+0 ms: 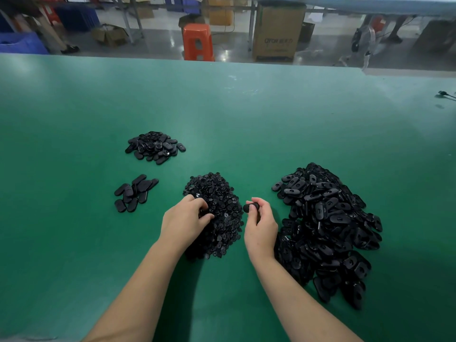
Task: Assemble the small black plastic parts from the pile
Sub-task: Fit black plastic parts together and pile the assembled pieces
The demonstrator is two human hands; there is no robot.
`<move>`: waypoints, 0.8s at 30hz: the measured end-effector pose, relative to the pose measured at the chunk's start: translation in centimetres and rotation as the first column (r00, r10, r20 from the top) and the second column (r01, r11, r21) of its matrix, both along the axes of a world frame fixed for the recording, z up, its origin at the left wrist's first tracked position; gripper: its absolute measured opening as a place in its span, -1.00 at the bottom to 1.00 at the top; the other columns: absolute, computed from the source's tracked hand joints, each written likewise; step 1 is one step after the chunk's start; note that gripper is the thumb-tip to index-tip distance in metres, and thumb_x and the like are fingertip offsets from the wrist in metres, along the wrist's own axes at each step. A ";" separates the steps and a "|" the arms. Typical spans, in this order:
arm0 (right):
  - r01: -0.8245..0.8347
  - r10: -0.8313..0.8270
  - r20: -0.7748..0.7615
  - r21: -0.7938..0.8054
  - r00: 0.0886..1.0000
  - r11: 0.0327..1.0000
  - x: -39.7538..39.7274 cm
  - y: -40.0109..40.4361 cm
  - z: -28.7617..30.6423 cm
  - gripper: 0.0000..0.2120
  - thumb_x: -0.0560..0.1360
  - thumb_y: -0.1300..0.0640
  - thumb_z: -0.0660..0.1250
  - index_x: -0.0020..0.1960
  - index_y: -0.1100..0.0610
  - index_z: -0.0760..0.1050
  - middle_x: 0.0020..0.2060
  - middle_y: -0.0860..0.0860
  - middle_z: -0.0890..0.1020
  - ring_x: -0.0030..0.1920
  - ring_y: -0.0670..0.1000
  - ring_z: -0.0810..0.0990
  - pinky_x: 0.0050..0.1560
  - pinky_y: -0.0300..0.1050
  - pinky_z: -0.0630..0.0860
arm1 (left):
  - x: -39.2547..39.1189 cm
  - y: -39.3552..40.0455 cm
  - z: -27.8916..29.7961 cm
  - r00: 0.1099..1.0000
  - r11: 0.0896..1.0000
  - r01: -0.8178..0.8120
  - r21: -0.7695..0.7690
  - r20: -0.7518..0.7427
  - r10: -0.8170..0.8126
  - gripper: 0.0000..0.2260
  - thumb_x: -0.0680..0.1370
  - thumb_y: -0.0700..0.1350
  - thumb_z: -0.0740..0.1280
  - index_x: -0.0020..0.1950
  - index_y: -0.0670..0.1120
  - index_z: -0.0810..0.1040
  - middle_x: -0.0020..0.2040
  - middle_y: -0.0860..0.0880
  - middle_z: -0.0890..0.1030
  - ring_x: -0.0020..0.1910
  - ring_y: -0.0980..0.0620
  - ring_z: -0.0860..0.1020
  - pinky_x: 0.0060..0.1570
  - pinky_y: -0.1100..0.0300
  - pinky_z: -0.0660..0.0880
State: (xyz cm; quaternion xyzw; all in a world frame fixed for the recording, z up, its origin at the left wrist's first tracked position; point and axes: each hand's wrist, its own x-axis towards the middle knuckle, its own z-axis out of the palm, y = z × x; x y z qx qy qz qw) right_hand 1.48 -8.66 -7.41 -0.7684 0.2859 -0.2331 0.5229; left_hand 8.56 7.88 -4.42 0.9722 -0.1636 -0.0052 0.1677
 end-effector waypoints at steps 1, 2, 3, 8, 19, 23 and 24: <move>0.003 -0.003 0.001 -0.003 1.000 1.000 0.0 0.0 0.0 -0.84 0.67 0.12 0.23 0.17 0.06 0.55 -0.05 -0.13 0.66 -0.04 -0.08 0.62 0.01 -0.02 0.57 | 0.0 -0.1 0.0 1.000 1.000 0.007 0.005 0.000 -0.007 -0.83 0.55 0.19 0.38 0.04 0.15 0.58 -0.09 0.14 0.45 -0.16 0.09 0.53 -0.23 0.17 0.49; 0.003 -0.003 0.002 -0.005 1.000 1.000 0.0 0.0 0.0 -0.84 0.67 0.12 0.23 0.18 0.06 0.55 -0.05 -0.13 0.66 -0.04 -0.08 0.62 0.02 -0.02 0.57 | 0.1 -0.2 0.0 1.000 1.000 0.014 0.009 -0.001 -0.014 -0.85 0.56 0.17 0.38 0.04 0.15 0.59 -0.08 0.14 0.46 -0.14 0.09 0.53 -0.23 0.17 0.49; 0.000 0.000 0.002 -0.004 1.000 1.000 0.0 0.0 0.0 -0.84 0.67 0.12 0.23 0.18 0.06 0.55 -0.04 -0.12 0.66 -0.03 -0.08 0.62 0.03 -0.01 0.57 | 0.1 -0.2 0.0 1.000 1.000 0.019 0.012 -0.001 -0.019 -0.87 0.57 0.15 0.37 0.04 0.14 0.60 -0.08 0.14 0.46 -0.14 0.09 0.52 -0.23 0.18 0.48; -0.002 0.002 -0.002 0.001 1.000 1.000 0.1 0.0 0.0 -0.83 0.67 0.12 0.22 0.19 0.05 0.54 -0.01 -0.09 0.68 -0.02 -0.03 0.63 0.05 0.04 0.57 | 0.2 -0.2 -0.3 0.999 0.998 0.041 0.044 0.010 -0.042 -0.90 0.60 0.07 0.33 0.00 0.11 0.61 -0.15 0.13 0.41 -0.20 0.10 0.49 -0.31 0.20 0.40; 0.003 -0.003 0.001 0.038 1.000 0.999 0.2 0.0 -0.1 -0.81 0.69 0.16 0.14 0.16 0.03 0.53 -0.07 -0.18 0.66 -0.05 -0.21 0.61 -0.04 -0.18 0.54 | 0.3 -0.1 -0.2 0.999 0.997 0.033 0.073 0.006 -0.034 -0.82 0.58 0.15 0.33 0.10 0.10 0.58 -0.07 0.13 0.47 -0.10 0.06 0.56 -0.23 0.16 0.47; -0.003 0.003 0.001 0.050 1.000 0.999 0.2 0.0 -0.1 -0.81 0.70 0.17 0.13 0.13 0.02 0.51 -0.09 -0.21 0.64 -0.08 -0.30 0.60 -0.11 -0.29 0.50 | 0.4 -0.3 -0.4 0.999 0.994 0.044 0.098 0.012 -0.045 -0.85 0.62 0.08 0.29 0.08 0.09 0.61 -0.08 0.13 0.46 -0.07 0.06 0.56 -0.24 0.18 0.41; -0.002 0.001 0.004 0.052 1.000 0.999 0.2 0.0 0.0 -0.81 0.70 0.18 0.13 0.13 0.02 0.51 -0.10 -0.22 0.63 -0.08 -0.31 0.60 -0.11 -0.30 0.50 | 0.4 -0.2 -0.4 0.999 0.994 0.043 0.100 0.018 -0.045 -0.86 0.62 0.07 0.29 0.08 0.09 0.61 -0.08 0.14 0.46 -0.06 0.05 0.57 -0.24 0.18 0.40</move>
